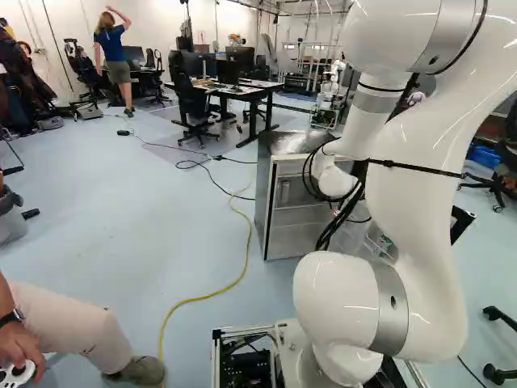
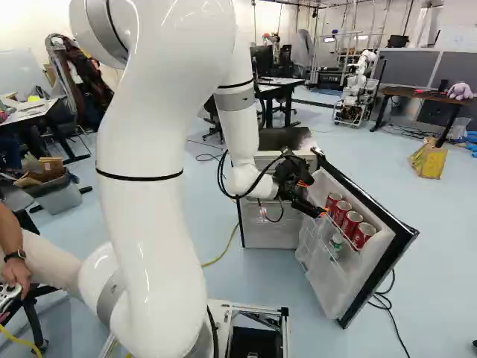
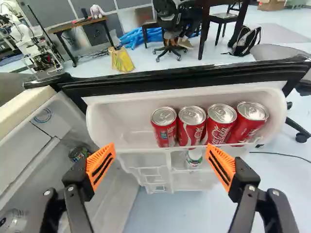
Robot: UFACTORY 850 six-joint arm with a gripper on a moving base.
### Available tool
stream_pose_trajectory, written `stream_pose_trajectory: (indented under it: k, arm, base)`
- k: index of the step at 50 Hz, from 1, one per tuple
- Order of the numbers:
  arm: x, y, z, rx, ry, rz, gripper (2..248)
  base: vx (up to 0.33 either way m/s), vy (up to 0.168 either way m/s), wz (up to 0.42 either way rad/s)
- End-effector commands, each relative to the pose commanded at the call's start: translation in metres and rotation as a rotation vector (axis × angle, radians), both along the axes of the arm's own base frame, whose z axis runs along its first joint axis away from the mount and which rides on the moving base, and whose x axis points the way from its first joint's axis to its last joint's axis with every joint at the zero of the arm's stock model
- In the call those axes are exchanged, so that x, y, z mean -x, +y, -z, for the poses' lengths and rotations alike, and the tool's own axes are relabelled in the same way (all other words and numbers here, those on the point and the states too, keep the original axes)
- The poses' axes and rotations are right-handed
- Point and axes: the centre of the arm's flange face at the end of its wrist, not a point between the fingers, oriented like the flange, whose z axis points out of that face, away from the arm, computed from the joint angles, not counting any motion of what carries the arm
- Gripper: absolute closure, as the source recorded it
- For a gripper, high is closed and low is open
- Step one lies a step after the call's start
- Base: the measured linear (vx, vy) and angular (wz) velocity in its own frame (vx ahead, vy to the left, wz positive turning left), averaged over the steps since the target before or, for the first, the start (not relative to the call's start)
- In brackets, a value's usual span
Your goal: Grab a drink from the fridge
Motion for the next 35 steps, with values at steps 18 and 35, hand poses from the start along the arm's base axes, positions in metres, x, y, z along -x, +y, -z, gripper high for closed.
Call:
stream_pose_trajectory:
  k: [18,35]
  arm:
    - [0.0,0.0,0.0,0.037,0.086,-0.048,3]
    - [0.0,0.0,0.0,0.038,0.088,-0.049,39]
  base:
    - [0.0,0.0,0.0]
    - [0.0,0.0,0.0]
